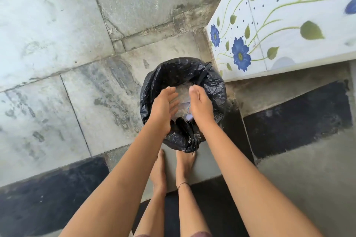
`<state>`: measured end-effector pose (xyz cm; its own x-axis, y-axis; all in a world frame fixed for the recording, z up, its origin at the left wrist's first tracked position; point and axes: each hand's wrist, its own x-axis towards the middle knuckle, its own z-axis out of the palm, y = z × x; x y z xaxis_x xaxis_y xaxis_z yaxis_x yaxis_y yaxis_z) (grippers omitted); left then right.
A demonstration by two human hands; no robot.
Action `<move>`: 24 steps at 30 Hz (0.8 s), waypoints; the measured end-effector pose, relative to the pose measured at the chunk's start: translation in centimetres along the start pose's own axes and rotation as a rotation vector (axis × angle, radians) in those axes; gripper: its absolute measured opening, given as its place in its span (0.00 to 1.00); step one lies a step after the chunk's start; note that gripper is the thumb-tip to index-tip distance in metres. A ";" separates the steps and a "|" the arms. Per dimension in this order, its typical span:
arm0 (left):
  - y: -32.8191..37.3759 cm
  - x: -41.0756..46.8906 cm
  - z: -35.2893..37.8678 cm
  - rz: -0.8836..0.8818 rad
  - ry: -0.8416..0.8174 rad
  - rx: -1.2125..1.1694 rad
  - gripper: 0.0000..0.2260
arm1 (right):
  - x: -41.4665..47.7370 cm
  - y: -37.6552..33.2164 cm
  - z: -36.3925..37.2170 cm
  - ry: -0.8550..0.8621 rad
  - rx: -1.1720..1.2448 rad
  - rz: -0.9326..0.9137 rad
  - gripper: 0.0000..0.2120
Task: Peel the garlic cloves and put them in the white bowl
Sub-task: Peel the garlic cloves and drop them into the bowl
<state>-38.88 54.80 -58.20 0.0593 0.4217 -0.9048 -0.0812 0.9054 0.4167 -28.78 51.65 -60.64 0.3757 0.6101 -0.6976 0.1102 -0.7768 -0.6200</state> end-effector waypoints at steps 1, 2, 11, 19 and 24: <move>0.3 -1.5 0.1 0.054 0.039 0.132 0.10 | -1.5 -1.2 -0.9 0.051 0.003 -0.004 0.18; 0.7 -2.7 0.1 0.121 0.078 0.234 0.08 | -3.0 -2.2 -1.6 0.092 -0.001 0.015 0.17; 9.8 -27.9 2.3 0.704 -0.057 0.862 0.14 | -26.4 -13.6 -15.2 0.342 0.056 -0.195 0.15; 10.2 -51.3 6.6 1.134 -0.331 0.933 0.18 | -49.3 -16.6 -27.7 0.653 0.091 -0.527 0.14; 4.3 -59.4 11.5 1.362 -0.578 1.040 0.20 | -58.8 -10.0 -33.1 0.966 0.075 -0.543 0.20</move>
<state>-31.31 34.17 -1.65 0.8107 0.5712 0.1282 0.2120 -0.4906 0.8452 -21.53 18.32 -1.53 0.8570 0.4633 0.2258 0.4339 -0.4122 -0.8011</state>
